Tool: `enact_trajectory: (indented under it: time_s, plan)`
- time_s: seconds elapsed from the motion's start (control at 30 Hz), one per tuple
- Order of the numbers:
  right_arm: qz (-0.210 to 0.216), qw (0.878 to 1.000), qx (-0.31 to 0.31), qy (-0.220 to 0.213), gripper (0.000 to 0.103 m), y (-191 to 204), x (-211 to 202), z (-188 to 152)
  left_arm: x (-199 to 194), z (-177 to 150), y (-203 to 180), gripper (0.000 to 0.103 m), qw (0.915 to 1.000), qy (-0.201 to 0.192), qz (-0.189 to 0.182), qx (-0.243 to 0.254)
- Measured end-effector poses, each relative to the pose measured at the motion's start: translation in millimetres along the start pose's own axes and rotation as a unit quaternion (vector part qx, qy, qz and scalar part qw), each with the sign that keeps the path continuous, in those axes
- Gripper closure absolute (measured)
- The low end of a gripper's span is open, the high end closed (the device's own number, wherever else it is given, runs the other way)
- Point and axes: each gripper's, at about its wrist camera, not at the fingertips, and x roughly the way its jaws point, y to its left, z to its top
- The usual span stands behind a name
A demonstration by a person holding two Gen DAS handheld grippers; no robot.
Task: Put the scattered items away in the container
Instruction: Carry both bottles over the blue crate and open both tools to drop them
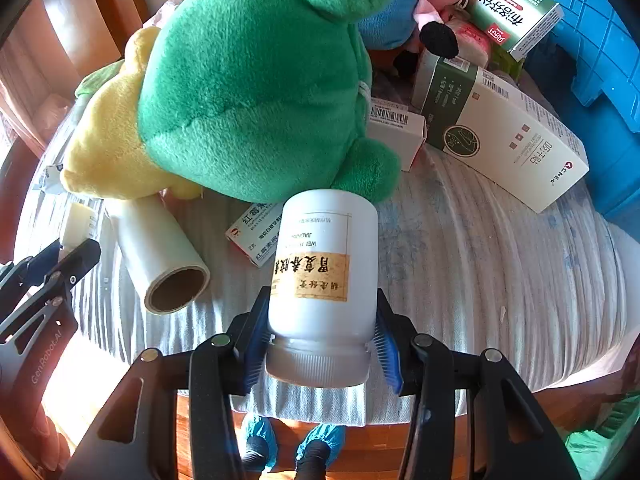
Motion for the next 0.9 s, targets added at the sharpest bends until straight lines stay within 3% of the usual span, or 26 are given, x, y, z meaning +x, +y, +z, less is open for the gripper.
enact_trajectory:
  time_s: [0.2,0.37,0.4,0.43,0.47,0.5,0.67,0.9]
  plan:
    - [0.015,0.999,0.006,-0.038,0.057,-20.0,-35.3,10.1,-33.4,21.6,1.4,0.076,0.9992,-0.039,0.004,0.005]
    - [0.023,0.996,0.0,-0.09,0.057,-38.4,-86.9,30.1,-68.3,48.4,-19.8,0.076,0.9969,-0.078,-0.003,0.012]
    - [0.023,0.995,-0.002,-0.101,0.057,-14.2,-87.2,65.5,-75.4,54.8,-26.2,0.076,0.9963,-0.085,-0.006,0.013]
    - [0.024,0.993,-0.003,-0.112,0.057,-20.5,-98.5,71.6,-81.7,61.8,-33.7,0.076,0.9956,-0.092,-0.008,0.015]
    - [0.024,0.992,-0.006,-0.122,0.057,4.1,-100.6,58.5,-88.0,68.3,-40.8,0.076,0.995,-0.098,-0.01,0.017]
    - [0.023,0.991,-0.01,-0.132,0.057,4.5,-102.7,61.7,-94.2,75.0,-47.9,0.076,0.9944,-0.104,-0.01,0.018]
    - [-0.002,0.985,-0.036,-0.171,0.057,-2.5,-153.3,67.8,-120.2,102.7,-72.0,0.076,0.9919,-0.123,-0.029,0.017]
    - [-0.031,0.977,-0.01,-0.212,0.057,-27.1,-202.4,87.3,-135.0,144.1,-91.2,0.076,0.9867,-0.143,-0.073,0.025]
